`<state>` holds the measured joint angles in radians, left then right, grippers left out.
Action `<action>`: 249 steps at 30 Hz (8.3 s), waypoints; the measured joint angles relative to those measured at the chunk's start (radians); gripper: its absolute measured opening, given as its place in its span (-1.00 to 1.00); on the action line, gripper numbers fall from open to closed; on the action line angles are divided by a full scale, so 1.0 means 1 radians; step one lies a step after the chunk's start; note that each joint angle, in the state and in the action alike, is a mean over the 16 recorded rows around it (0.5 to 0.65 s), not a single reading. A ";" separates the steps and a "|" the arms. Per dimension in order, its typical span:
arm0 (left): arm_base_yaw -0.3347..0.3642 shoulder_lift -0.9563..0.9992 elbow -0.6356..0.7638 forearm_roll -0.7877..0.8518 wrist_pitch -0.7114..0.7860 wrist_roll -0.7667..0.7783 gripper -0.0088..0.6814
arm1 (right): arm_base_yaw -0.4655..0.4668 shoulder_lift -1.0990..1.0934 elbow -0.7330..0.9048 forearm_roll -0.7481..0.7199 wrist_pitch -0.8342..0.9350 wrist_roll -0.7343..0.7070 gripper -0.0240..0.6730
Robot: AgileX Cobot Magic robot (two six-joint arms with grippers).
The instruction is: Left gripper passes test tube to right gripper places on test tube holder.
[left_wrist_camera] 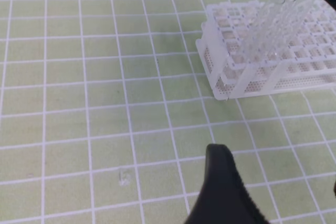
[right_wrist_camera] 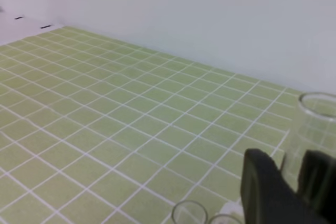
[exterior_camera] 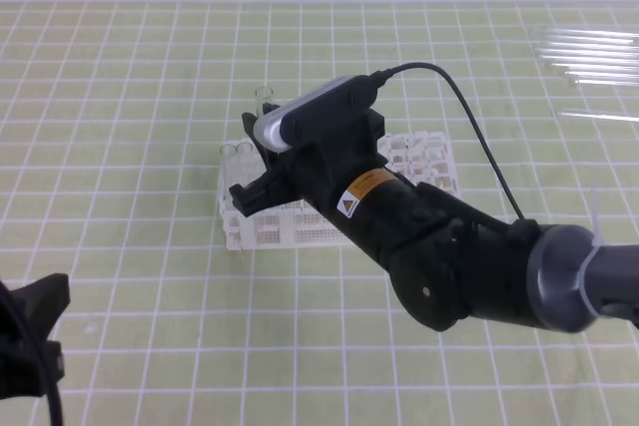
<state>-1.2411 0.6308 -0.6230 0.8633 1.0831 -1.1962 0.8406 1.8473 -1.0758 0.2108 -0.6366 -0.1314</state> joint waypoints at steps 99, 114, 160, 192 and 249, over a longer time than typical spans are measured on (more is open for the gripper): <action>0.000 0.000 0.000 0.000 0.000 0.000 0.16 | -0.013 0.018 0.000 -0.055 0.025 0.023 -0.54; 0.000 0.000 0.000 0.000 0.001 0.000 0.16 | -0.013 0.013 0.000 -0.056 0.044 0.023 -0.12; 0.000 0.000 0.000 0.000 0.001 0.000 0.16 | -0.402 -0.821 0.176 -0.121 0.818 -0.006 -0.97; 0.000 -0.001 0.000 0.001 0.002 0.000 0.16 | -0.910 -1.695 0.976 -0.121 0.824 -0.010 -0.97; 0.070 -0.001 0.037 -0.077 -0.034 -0.151 0.05 | -0.783 -1.865 1.077 -0.057 0.919 -0.008 -0.98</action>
<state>-1.1708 0.6302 -0.5857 0.7863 1.0489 -1.3471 0.0571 -0.0173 0.0016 0.1541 0.2819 -0.1398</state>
